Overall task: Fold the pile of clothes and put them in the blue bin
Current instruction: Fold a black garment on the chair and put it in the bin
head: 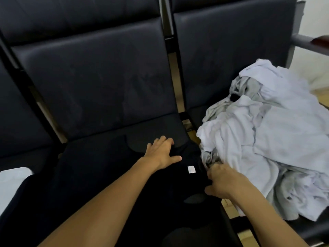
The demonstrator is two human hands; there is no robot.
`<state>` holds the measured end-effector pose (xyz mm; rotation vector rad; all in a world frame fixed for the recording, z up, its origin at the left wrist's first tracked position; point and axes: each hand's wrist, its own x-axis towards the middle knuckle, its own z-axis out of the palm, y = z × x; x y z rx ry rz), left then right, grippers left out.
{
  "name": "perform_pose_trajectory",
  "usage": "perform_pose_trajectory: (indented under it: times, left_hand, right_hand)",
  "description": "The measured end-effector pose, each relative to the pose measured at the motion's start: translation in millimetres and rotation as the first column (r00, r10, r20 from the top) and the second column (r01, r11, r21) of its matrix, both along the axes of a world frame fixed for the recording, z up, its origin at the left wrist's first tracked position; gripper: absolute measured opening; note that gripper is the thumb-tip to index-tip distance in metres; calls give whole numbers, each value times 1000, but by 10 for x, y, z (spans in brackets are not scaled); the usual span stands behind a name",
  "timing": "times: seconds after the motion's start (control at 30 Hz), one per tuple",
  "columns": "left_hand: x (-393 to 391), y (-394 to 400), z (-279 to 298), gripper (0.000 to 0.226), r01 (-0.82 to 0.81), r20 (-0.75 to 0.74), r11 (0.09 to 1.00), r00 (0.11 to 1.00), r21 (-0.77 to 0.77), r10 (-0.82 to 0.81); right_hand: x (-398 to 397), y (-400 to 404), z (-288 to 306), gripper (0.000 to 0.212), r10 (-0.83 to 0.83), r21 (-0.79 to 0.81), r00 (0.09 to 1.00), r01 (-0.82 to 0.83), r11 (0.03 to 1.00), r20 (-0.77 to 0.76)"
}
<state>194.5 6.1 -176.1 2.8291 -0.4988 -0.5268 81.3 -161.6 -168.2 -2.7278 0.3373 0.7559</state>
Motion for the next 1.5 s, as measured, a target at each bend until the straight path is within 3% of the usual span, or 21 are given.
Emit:
perform_pose_trajectory:
  times: [0.13, 0.2, 0.27, 0.37, 0.43, 0.53, 0.63, 0.77, 0.83, 0.93, 1.0, 1.03, 1.1, 1.17, 1.23, 1.3, 1.37, 1.43, 1.5]
  left_hand:
    - [73, -240, -28, 19, -66, -12, 996, 998, -53, 65]
    - [130, -265, -11, 7, -187, -48, 947, 982, -260, 181]
    - [184, -298, 36, 10, -303, -153, 847, 953, -437, 262]
    - [187, -381, 105, 12, -293, -280, 860, 942, -417, 185]
    - [175, -474, 133, 16, -309, -355, 860, 920, -406, 163]
    - [224, -597, 253, 27, -460, -498, 731, 846, -505, 189]
    - [300, -678, 432, 35, -541, -545, 608, 813, -581, 204]
    - [364, -608, 794, 14, -570, -535, 413, 818, -710, 210]
    - [438, -390, 965, 17, -495, -413, 434, 868, -753, 275]
    - [487, 303, 1173, 31, -434, -202, 504, 870, -747, 450]
    - [433, 903, 1220, 38, -394, -65, 673, 886, -626, 459]
    - [382, 1260, 1218, 40, -359, -1, 788, 910, -499, 414]
    - [302, 1845, 1118, 34, -270, 11, 946, 961, -179, 276]
    - [277, 2217, 931, 20, -152, -26, 983, 987, 104, 156]
    - [311, 2335, 717, 21, -27, -20, 969, 999, 245, 32]
    - [359, 2206, 473, 60, 145, -25, 949, 989, 278, -144]
    - [398, 1926, 268, 88, 302, 23, 890, 944, 341, -329]
    - [448, 1597, 120, 90, 427, 69, 824, 873, 372, -483]
    - [516, 1346, 67, 71, 488, 42, 818, 851, 306, -524]
  right_hand:
    - [-28, -348, 59, 5, -120, 272, 992, 105, 957, 38]
    - [-61, -490, 135, 12, -205, 483, 979, 184, 856, -9]
    - [-112, -596, 210, 26, -221, 646, 971, 223, 730, -85]
    - [-155, -660, 263, 48, -240, 750, 962, 255, 611, -132]
    - [-151, -656, 273, 47, -273, 770, 953, 271, 577, -131]
    - [-141, -648, 273, 50, -328, 736, 939, 295, 609, -105]
    - [-176, -690, 336, 48, -227, 753, 967, 231, 616, -111]
    - [-205, -664, 558, 58, -202, 914, 979, 120, 388, -43]
    - [-194, -486, 773, 55, -229, 949, 973, 59, 310, 14]
    - [-231, 182, 1005, 37, -112, 953, 985, -92, 290, 129]
    - [-292, 652, 995, 16, 28, 953, 990, -140, 268, 138]
    - [-330, 868, 989, 13, 132, 952, 986, -134, 274, 101]
    - [-375, 1053, 887, 39, 277, 886, 961, -132, 444, 4]
    - [-393, 1056, 715, 48, 208, 698, 978, -125, 705, -35]
    - [-402, 1040, 516, 51, 191, 410, 981, -165, 897, -24]
    - [-435, 1135, 321, 74, 230, 290, 965, -185, 939, -127]
    - [-473, 1247, 187, 81, 253, 249, 957, -214, 945, -140]
    - [-491, 1320, 145, 63, 289, 243, 955, -265, 933, -69]
    - [-485, 1335, 131, 49, 276, 265, 960, -256, 930, -40]
